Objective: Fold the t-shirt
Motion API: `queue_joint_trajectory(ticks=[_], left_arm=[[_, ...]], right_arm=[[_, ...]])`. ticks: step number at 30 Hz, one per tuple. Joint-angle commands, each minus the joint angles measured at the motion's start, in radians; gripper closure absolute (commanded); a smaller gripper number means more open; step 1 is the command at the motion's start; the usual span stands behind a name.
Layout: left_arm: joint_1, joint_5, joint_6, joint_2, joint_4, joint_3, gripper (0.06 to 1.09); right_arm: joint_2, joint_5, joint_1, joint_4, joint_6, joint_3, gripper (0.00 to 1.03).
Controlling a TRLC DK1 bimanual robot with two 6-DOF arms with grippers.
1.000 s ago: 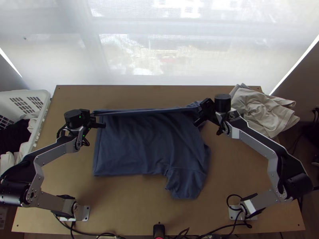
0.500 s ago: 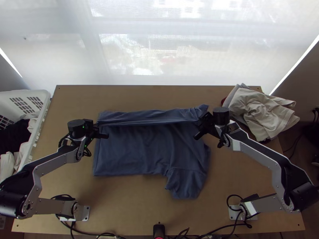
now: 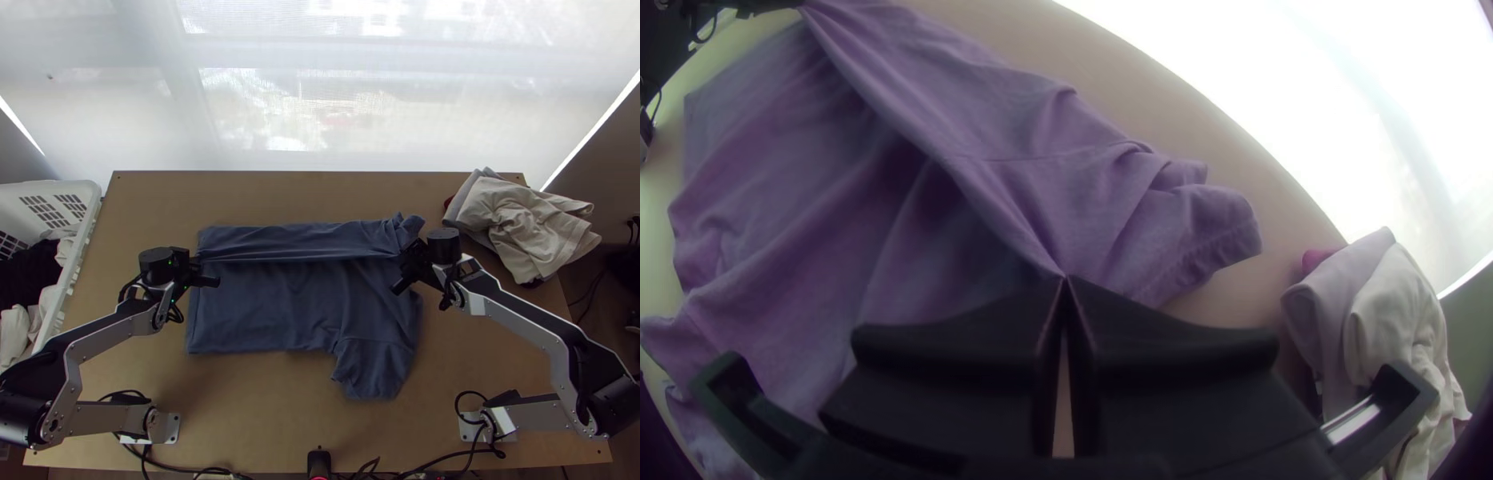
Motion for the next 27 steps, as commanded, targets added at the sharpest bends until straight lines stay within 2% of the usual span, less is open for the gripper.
queue_joint_trajectory(ticks=[1, 2, 3, 5, 6, 7, 8, 10, 13, 17, 20, 22, 27], left_arm=[[-0.002, 0.000, -0.004, -0.016, -0.008, -0.017, 1.05], [-0.004, 0.000, -0.004, -0.019, -0.019, -0.015, 1.05], [-0.005, 0.000, -0.004, -0.028, -0.042, -0.010, 1.01], [-0.005, 0.017, -0.004, -0.063, -0.117, 0.002, 0.80], [-0.002, 0.045, -0.004, -0.088, -0.178, 0.011, 0.64], [0.004, 0.066, -0.004, -0.114, -0.233, 0.020, 0.50], [0.005, 0.088, -0.004, -0.140, -0.306, 0.029, 0.43], [0.022, 0.146, -0.004, -0.206, -0.437, 0.036, 0.36], [0.027, 0.195, 0.030, -0.304, -0.637, 0.031, 0.32], [0.039, 0.217, 0.081, -0.413, -0.907, 0.049, 0.23], [0.041, 0.217, 0.134, -0.428, -1.111, 0.089, 0.23], [0.041, 0.217, 0.151, -0.421, -1.197, 0.103, 0.24], [0.008, 0.217, 0.157, -0.413, -1.252, 0.103, 0.23]], right_arm=[[-0.010, 0.001, 0.002, 0.001, 0.001, -0.023, 0.99], [-0.013, 0.001, 0.002, 0.001, 0.002, -0.023, 0.87], [-0.018, 0.001, 0.002, 0.001, 0.002, -0.022, 0.70], [-0.038, 0.003, 0.002, -0.003, 0.007, -0.013, 0.32], [-0.049, 0.003, 0.004, -0.013, 0.013, -0.003, 0.18], [-0.061, 0.004, 0.005, -0.030, 0.019, 0.006, 0.08], [-0.072, 0.007, 0.007, -0.045, 0.019, 0.015, 0.04], [-0.099, 0.009, 0.008, -0.073, 0.019, 0.024, 0.04], [-0.139, 0.009, 0.008, -0.110, 0.021, 0.026, 0.04], [-0.202, 0.009, 0.010, -0.164, 0.045, 0.035, 0.04], [-0.240, 0.009, 0.010, -0.200, 0.061, 0.041, 0.04], [-0.260, 0.009, 0.010, -0.216, 0.061, 0.043, 0.04], [-0.291, 0.009, 0.021, -0.283, 0.058, 0.083, 0.04]])
